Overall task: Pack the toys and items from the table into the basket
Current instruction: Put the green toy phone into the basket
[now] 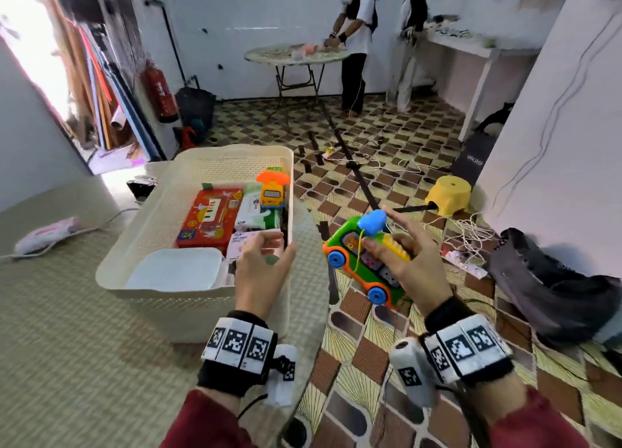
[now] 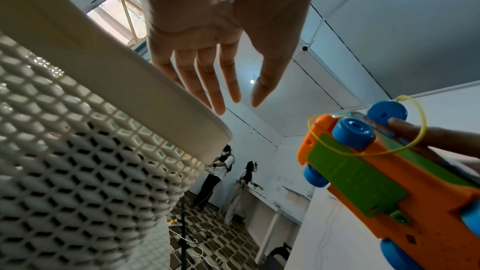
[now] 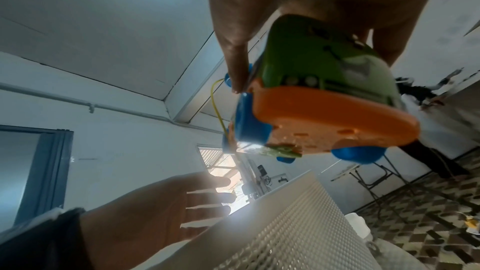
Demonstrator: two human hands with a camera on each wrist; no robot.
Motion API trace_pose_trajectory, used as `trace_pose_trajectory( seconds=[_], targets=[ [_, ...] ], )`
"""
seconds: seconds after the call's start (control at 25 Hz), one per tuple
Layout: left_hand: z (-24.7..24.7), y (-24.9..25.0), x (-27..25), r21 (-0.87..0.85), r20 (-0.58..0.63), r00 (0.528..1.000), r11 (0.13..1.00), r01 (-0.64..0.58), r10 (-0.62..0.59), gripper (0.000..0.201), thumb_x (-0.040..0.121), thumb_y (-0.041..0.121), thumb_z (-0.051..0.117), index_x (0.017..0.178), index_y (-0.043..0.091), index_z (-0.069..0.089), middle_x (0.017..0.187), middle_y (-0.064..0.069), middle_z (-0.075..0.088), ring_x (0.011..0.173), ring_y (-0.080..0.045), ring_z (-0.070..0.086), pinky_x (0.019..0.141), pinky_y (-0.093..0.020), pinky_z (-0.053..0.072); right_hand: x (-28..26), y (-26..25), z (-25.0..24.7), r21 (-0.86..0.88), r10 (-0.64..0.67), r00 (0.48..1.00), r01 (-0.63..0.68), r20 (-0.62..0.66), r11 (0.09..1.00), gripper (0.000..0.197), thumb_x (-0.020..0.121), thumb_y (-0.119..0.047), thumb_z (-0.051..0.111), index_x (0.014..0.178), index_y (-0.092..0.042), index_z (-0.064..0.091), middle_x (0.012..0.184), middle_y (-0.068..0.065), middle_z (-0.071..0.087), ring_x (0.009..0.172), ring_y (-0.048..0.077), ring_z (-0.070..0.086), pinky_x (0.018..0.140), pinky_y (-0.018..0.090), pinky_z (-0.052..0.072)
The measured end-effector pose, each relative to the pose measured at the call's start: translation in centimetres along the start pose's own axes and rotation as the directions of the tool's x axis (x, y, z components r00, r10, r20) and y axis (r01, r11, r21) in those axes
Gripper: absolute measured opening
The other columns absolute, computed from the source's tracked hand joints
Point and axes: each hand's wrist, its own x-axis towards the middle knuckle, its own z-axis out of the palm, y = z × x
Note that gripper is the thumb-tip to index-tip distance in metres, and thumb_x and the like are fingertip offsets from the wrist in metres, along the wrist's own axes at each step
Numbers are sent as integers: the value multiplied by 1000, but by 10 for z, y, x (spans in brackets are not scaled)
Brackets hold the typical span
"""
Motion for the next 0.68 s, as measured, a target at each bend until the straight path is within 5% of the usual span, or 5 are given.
trace_pose_trajectory(
  seconds=[0.12, 0.28, 0.48, 0.68],
  targets=[
    [15, -3, 19, 92, 6, 997, 993, 71, -72, 33, 79, 39, 74, 104, 22, 60, 96, 11, 58, 93, -14, 61, 84, -34, 52, 43, 7, 2, -3, -21, 997, 22, 75, 1000, 58, 75, -23, 76, 127, -33, 52, 104, 0, 65, 91, 3, 64, 77, 19, 54],
    [26, -8, 33, 194, 13, 991, 973, 125, -130, 28, 80, 33, 73, 103, 31, 57, 92, 14, 59, 78, -6, 63, 80, -37, 54, 112, 14, 19, 18, -62, 979, 59, 194, 998, 61, 73, -23, 79, 127, -33, 53, 107, 2, 64, 96, 17, 63, 85, 33, 54],
    [30, -12, 31, 234, -18, 979, 952, 199, -201, 19, 80, 36, 70, 96, 41, 61, 77, 21, 65, 66, 8, 59, 67, -26, 52, 193, 12, 47, 7, -100, 903, 106, 417, 994, 60, 74, -20, 79, 128, -32, 54, 108, 8, 62, 100, 20, 62, 83, 29, 55],
    [29, -7, 32, 120, -9, 964, 957, 265, -266, 26, 71, 46, 73, 96, 45, 66, 80, 21, 67, 58, 0, 58, 71, -33, 52, 248, -6, 85, 49, -192, 761, 206, 620, 977, 61, 73, -18, 79, 127, -30, 55, 108, 7, 64, 95, 19, 63, 80, 28, 55]
  ],
)
